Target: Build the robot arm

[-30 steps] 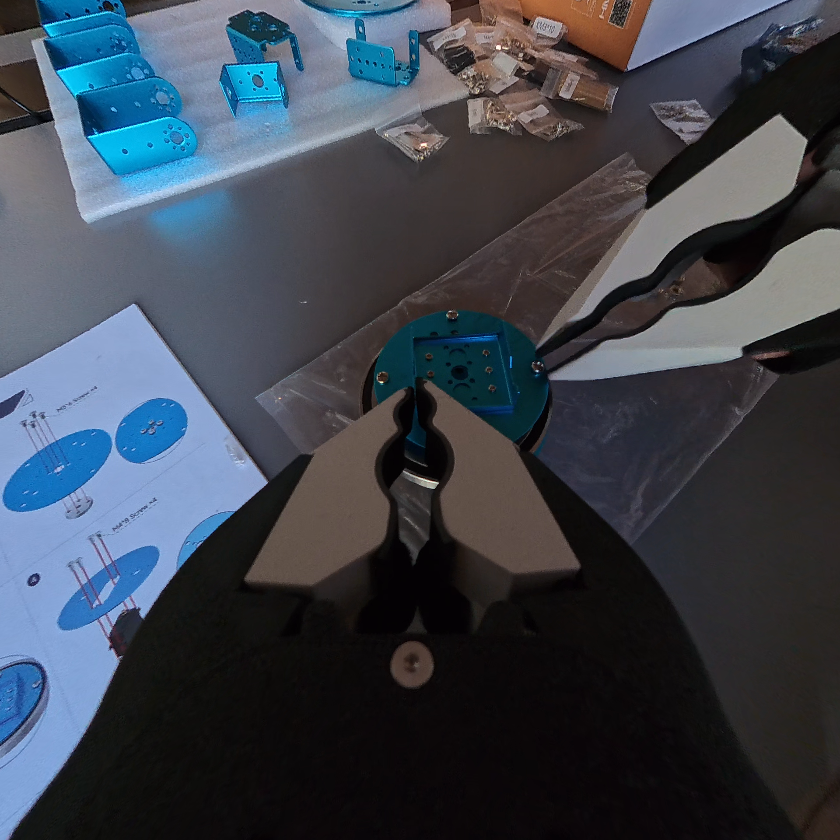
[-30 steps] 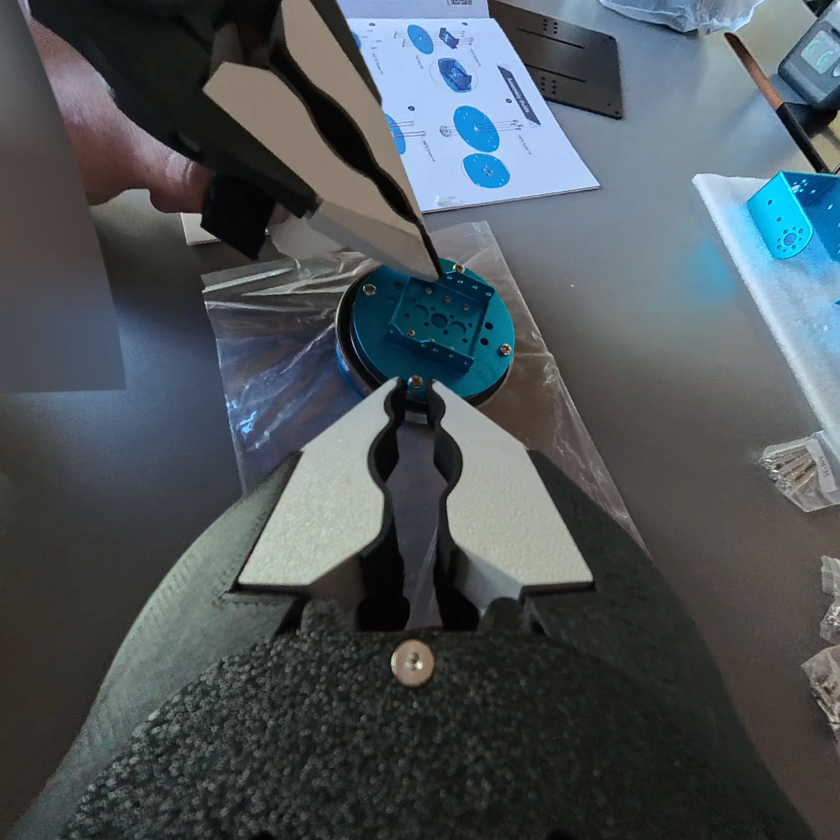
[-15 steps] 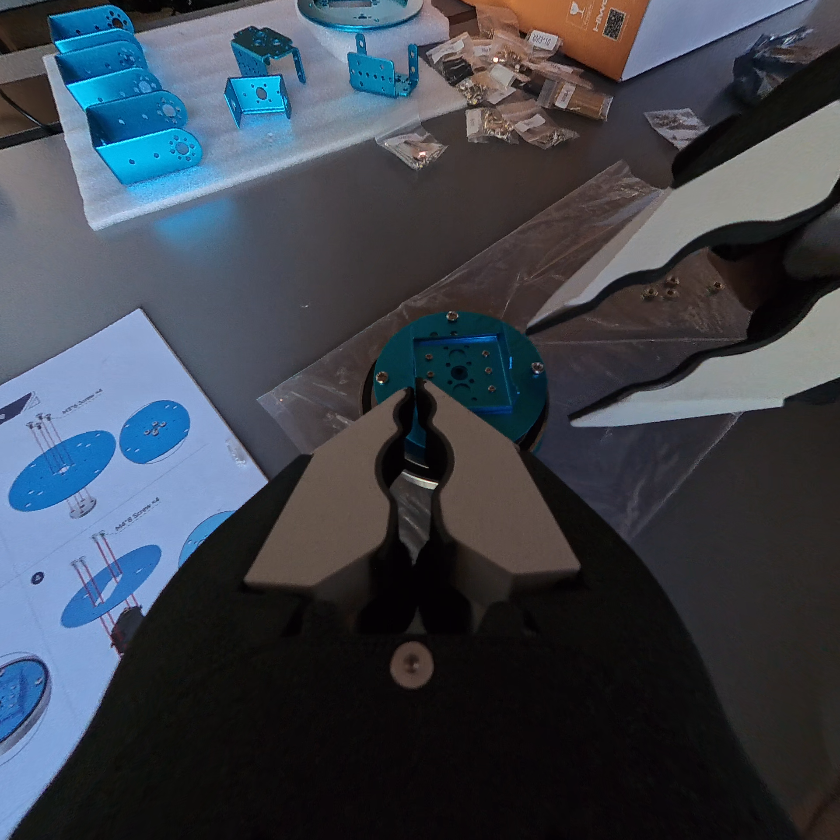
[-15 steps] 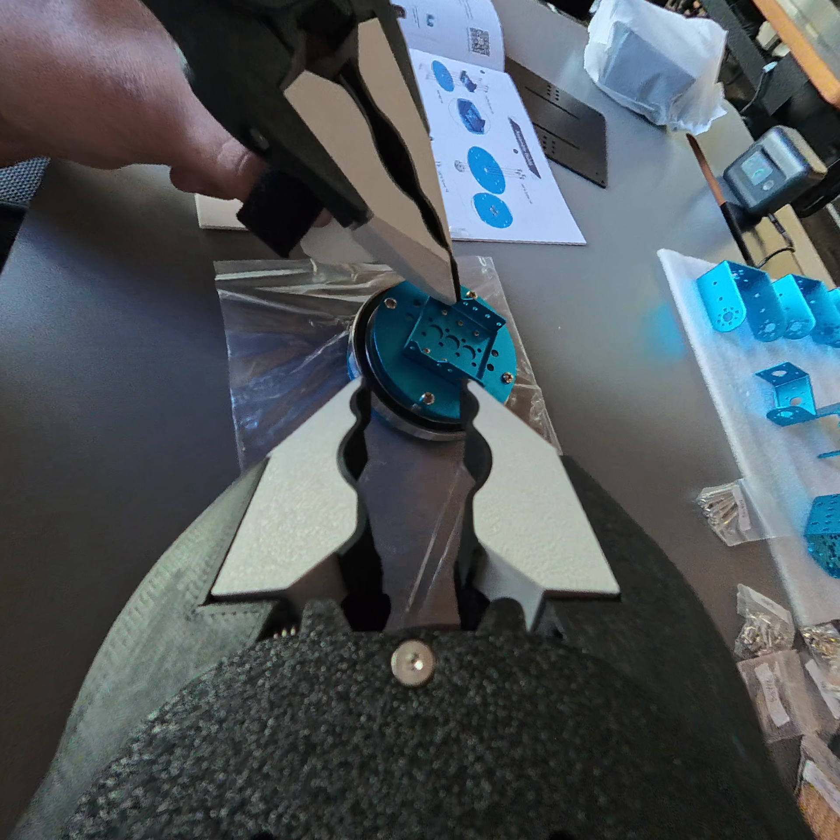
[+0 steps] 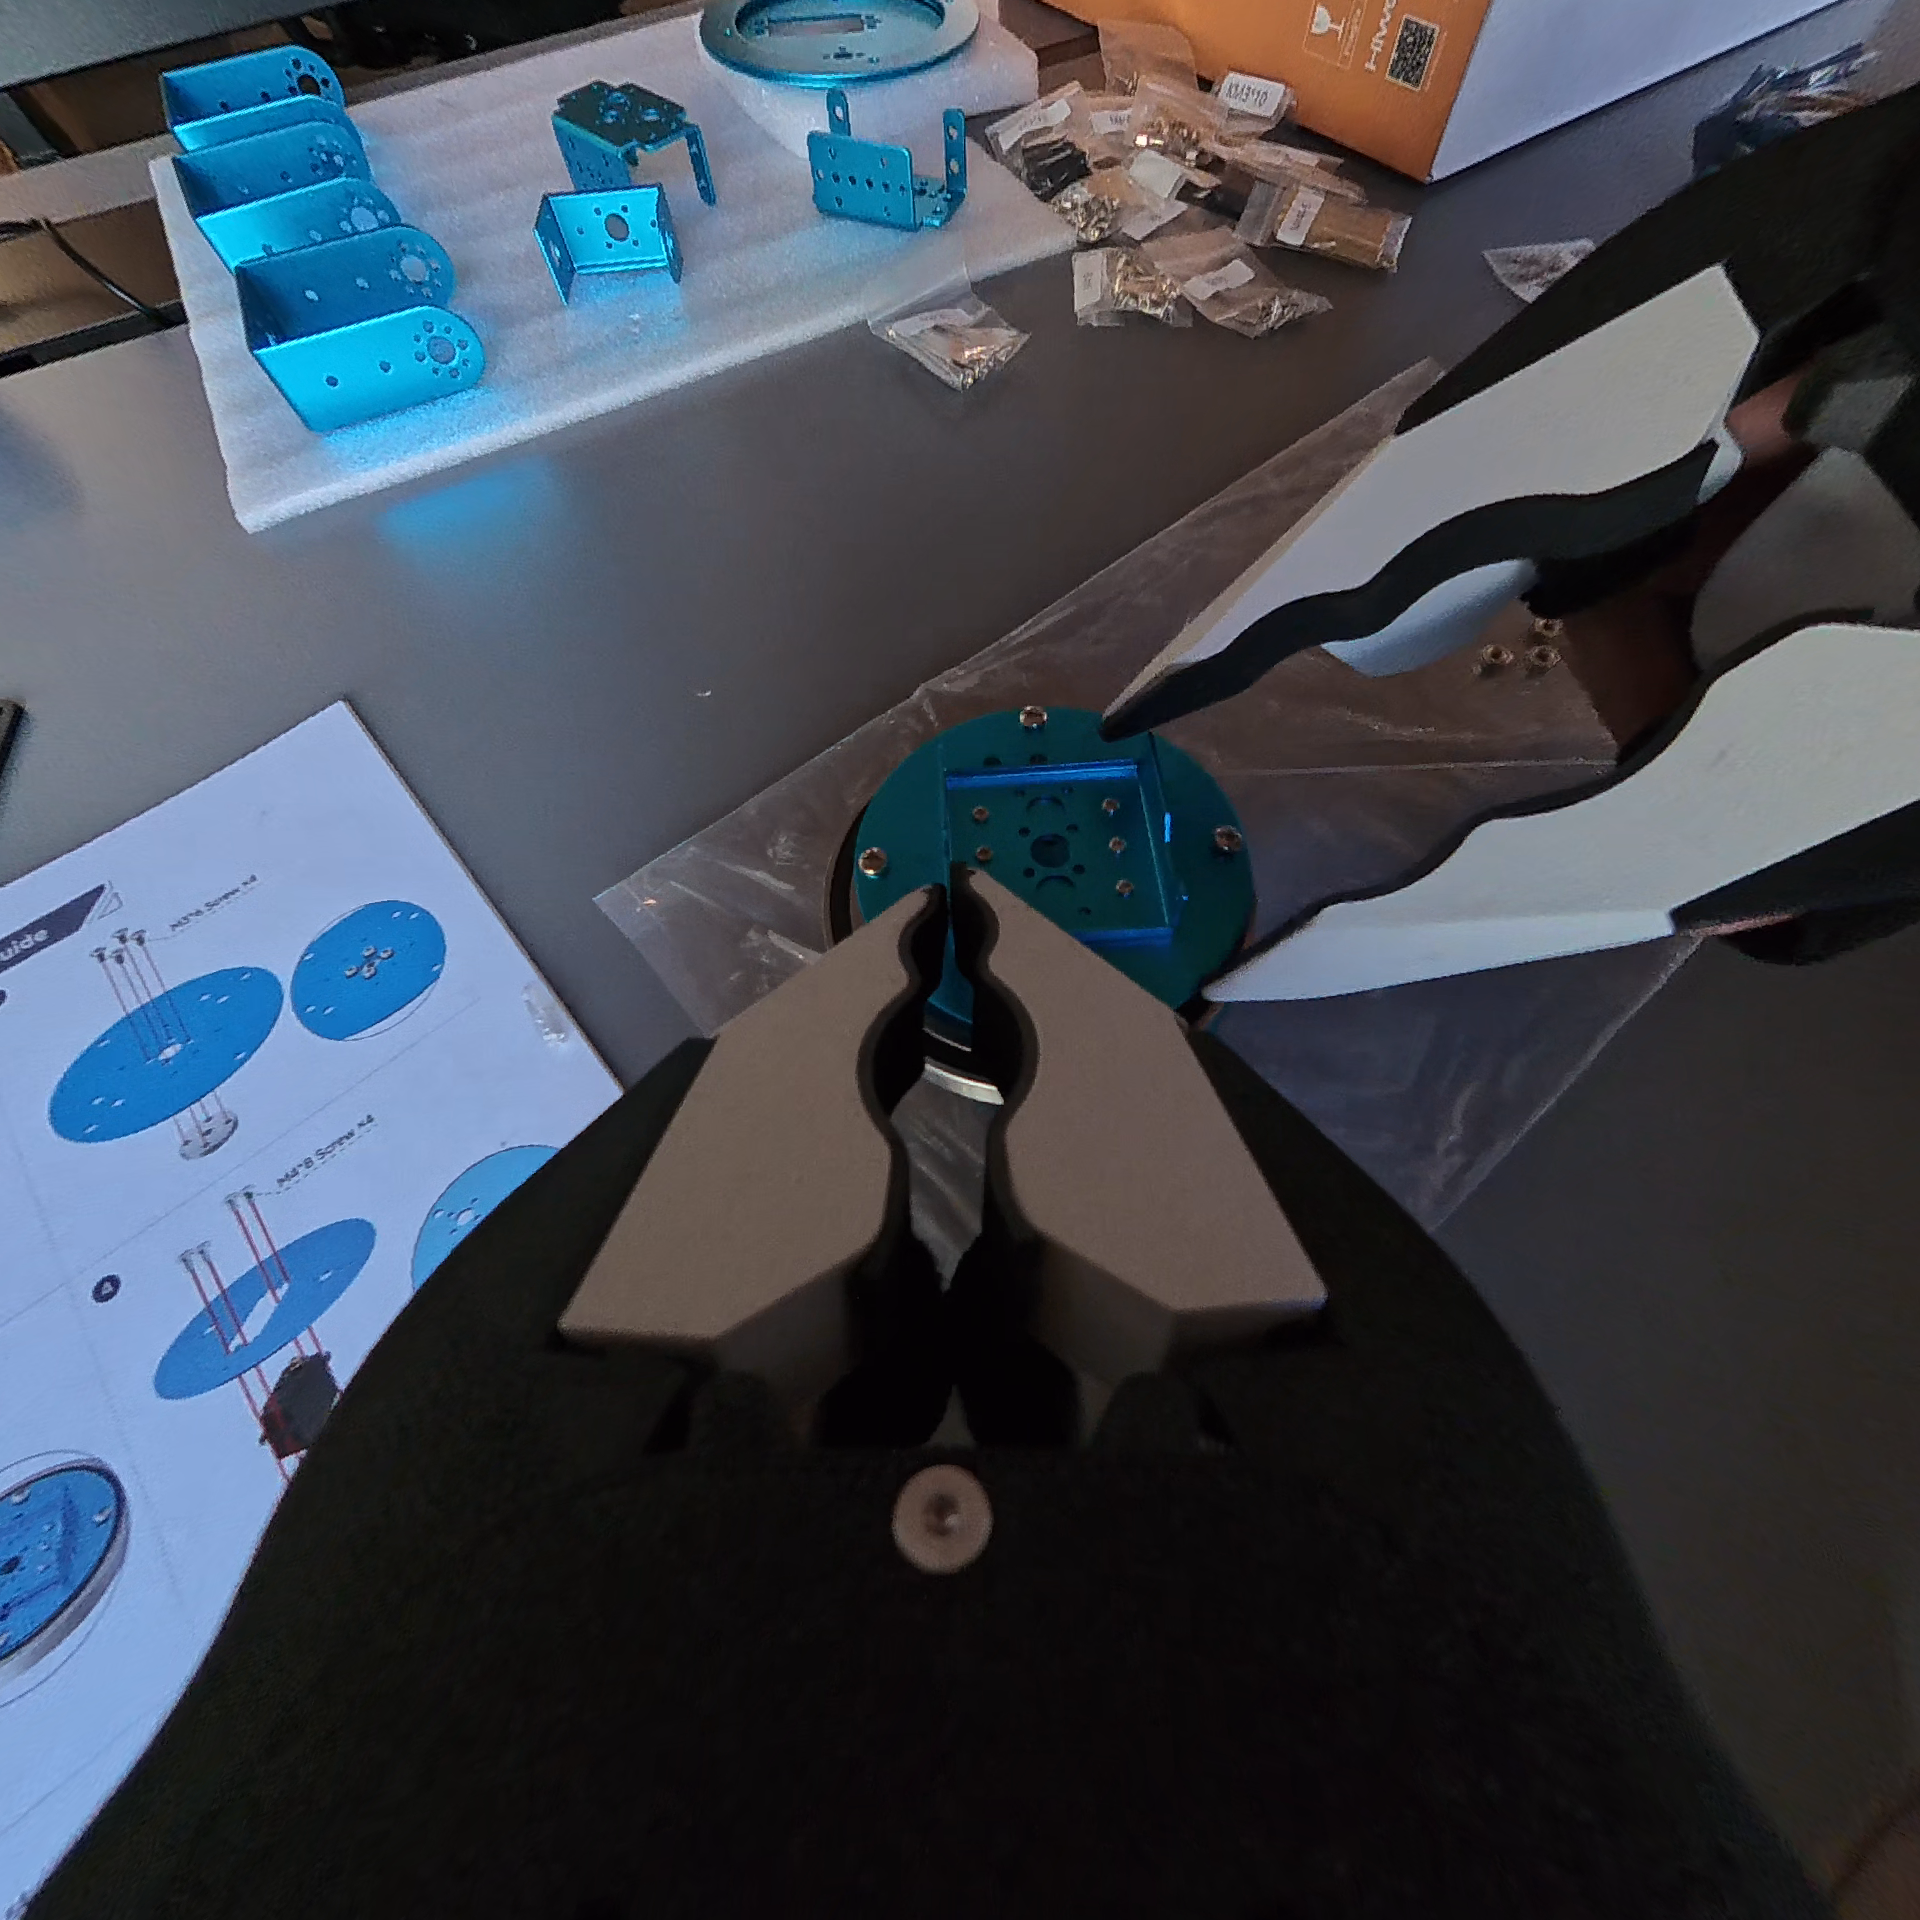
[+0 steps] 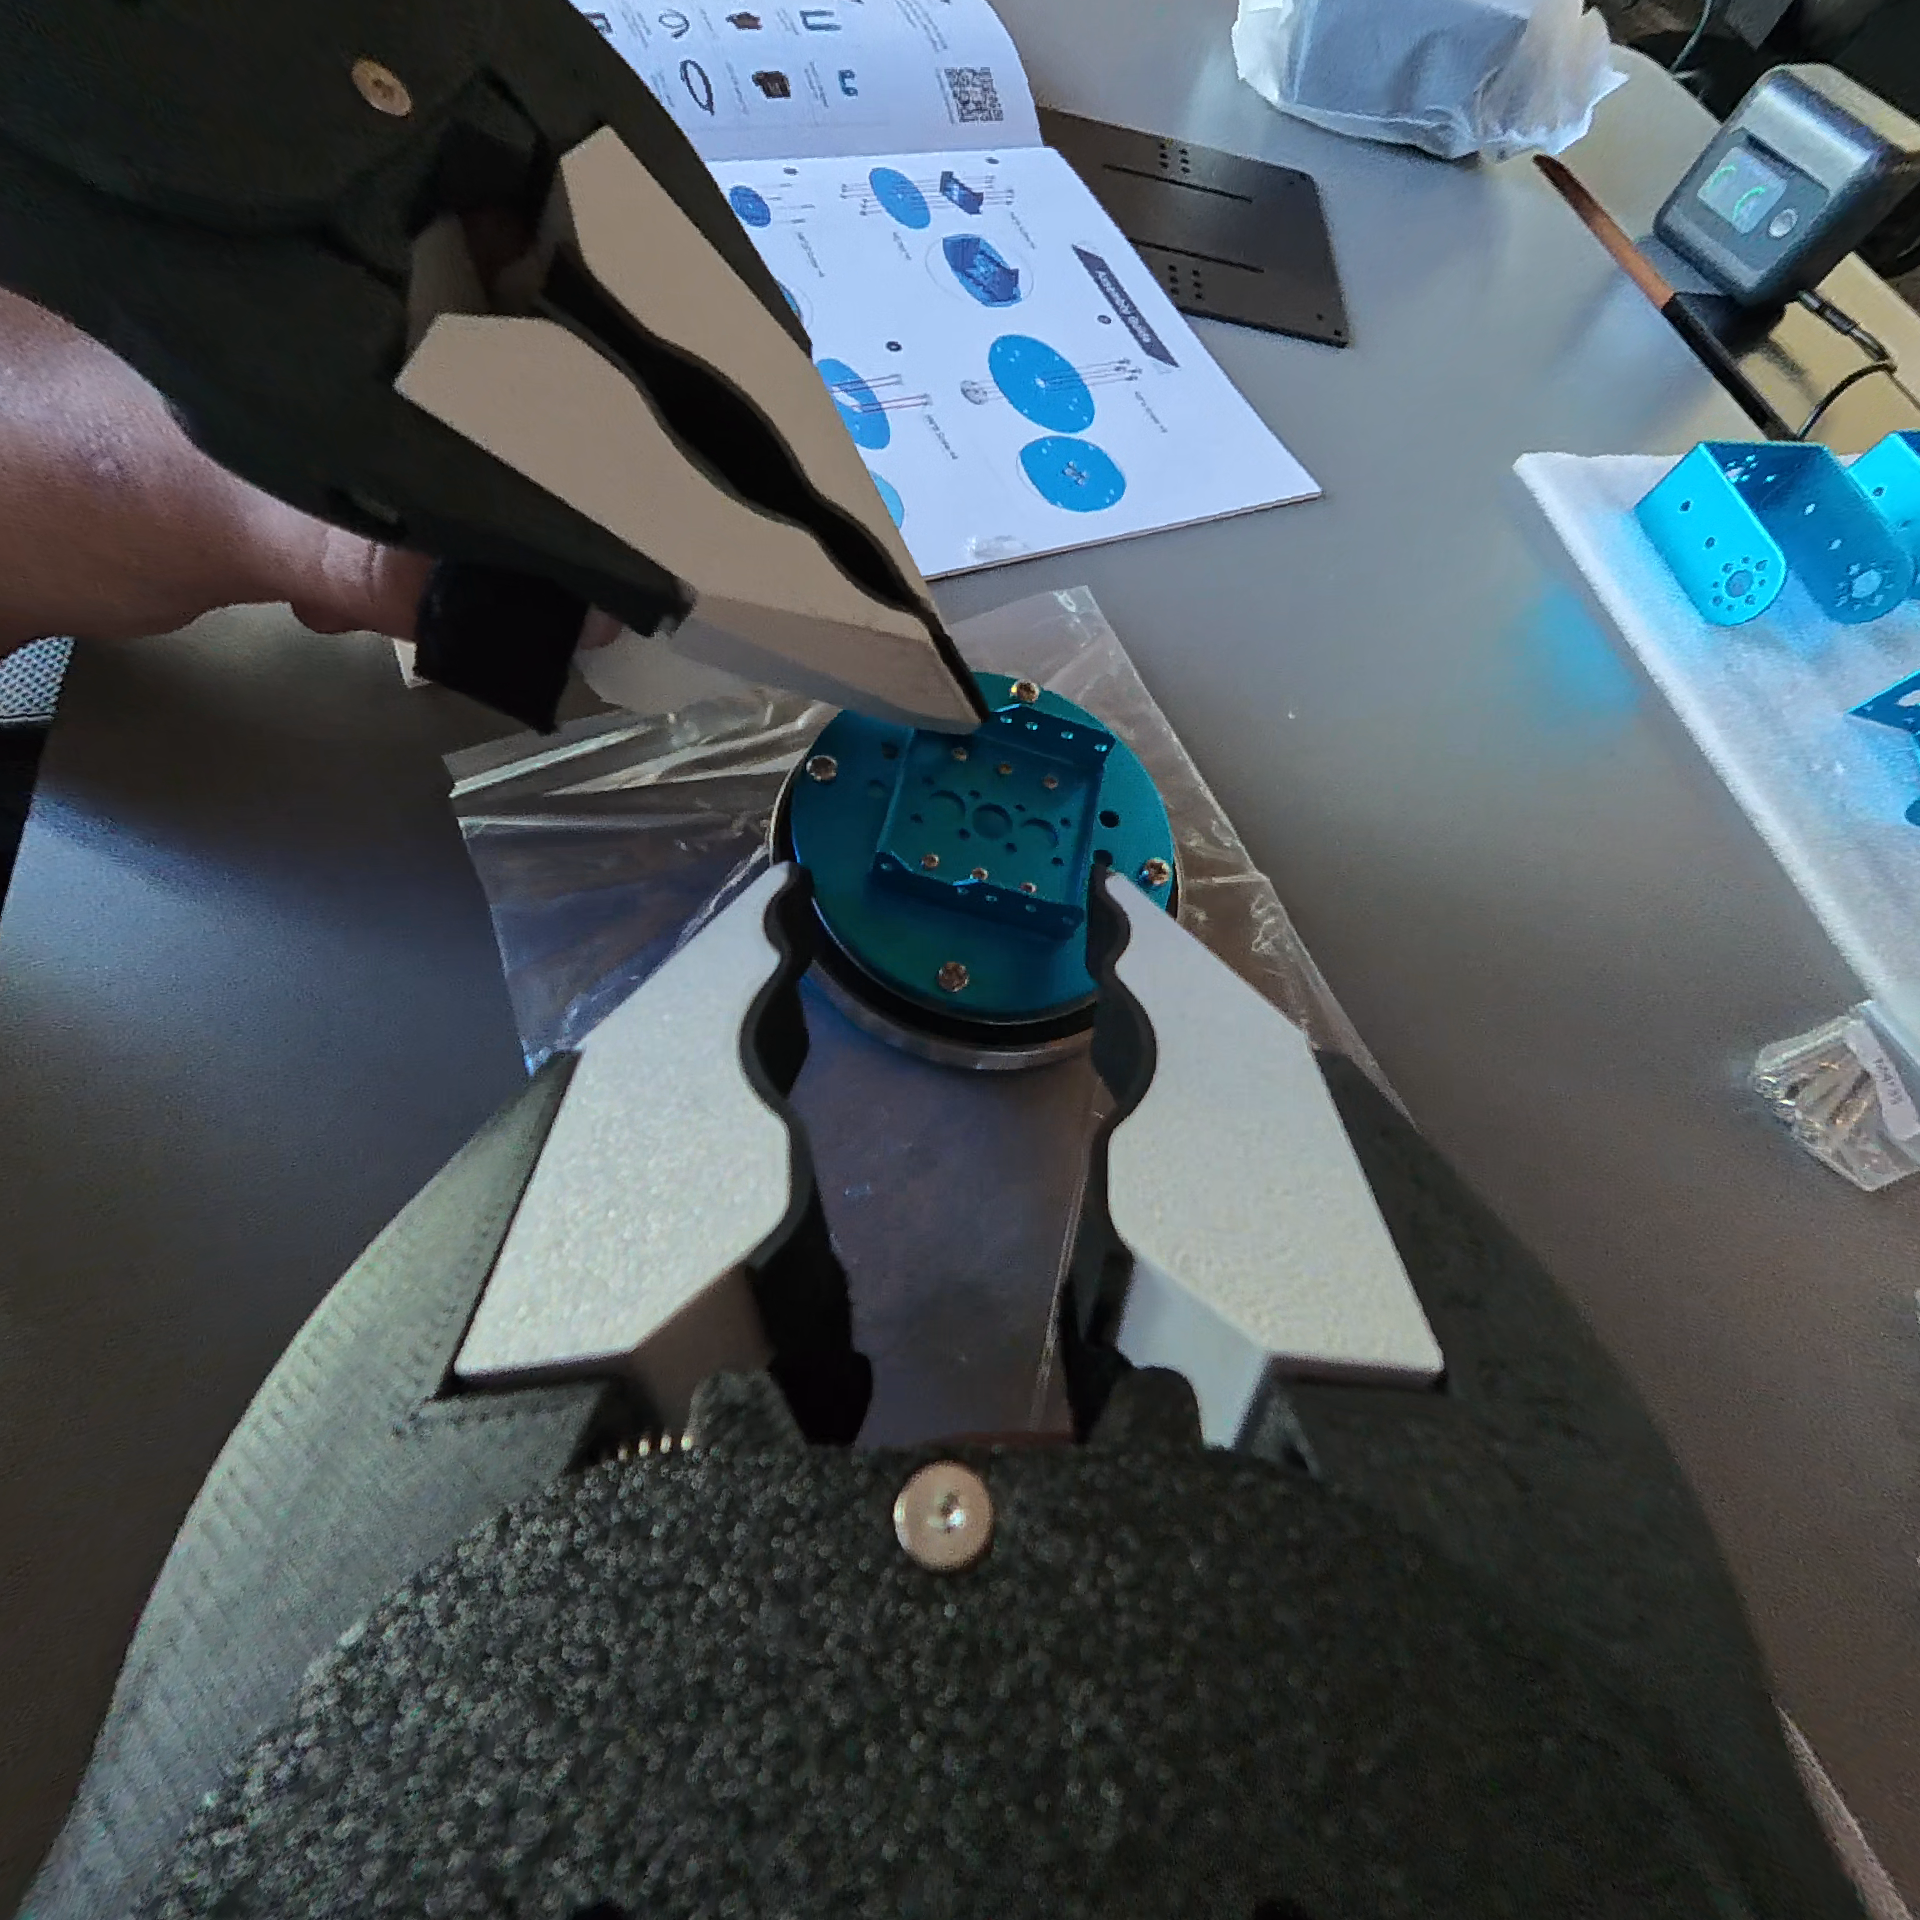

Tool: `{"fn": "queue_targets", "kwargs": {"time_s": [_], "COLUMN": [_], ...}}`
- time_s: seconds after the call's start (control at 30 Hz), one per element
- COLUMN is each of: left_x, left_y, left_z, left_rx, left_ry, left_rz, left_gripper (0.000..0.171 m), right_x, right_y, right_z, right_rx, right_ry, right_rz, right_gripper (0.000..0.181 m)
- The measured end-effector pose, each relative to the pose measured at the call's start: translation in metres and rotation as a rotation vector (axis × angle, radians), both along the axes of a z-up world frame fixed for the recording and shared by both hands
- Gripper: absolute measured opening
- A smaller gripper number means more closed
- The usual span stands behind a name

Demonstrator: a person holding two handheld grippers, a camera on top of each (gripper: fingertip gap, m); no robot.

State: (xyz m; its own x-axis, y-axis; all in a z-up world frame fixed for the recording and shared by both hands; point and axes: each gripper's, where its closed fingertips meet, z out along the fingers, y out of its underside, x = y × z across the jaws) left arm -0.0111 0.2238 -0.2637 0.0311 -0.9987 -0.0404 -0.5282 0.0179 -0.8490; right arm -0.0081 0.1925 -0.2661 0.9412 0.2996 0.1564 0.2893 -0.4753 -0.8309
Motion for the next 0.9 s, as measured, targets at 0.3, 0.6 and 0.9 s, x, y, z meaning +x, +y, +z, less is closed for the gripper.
{"fn": "queue_targets", "kwargs": {"time_s": [0.3,0.6,0.9], "left_x": [-0.002,-0.001,-0.002], "left_y": [-0.003,-0.004,-0.004], "left_z": [0.001,-0.002,-0.001], "left_rx": [-0.018,-0.037,-0.007], "left_ry": [0.002,0.007,0.011], "left_rz": [0.001,0.012,0.044], "left_gripper": [0.000,0.000,0.000], "right_x": [0.000,0.005,-0.001], "right_y": [0.000,-0.006,-0.007], "right_z": [0.001,0.013,0.004], "right_rx": [0.007,0.023,-0.020], "right_ry": [-0.030,0.039,0.129], "right_rz": [-0.006,0.018,0.050], "right_gripper": [0.039,0.044,0.046]}}
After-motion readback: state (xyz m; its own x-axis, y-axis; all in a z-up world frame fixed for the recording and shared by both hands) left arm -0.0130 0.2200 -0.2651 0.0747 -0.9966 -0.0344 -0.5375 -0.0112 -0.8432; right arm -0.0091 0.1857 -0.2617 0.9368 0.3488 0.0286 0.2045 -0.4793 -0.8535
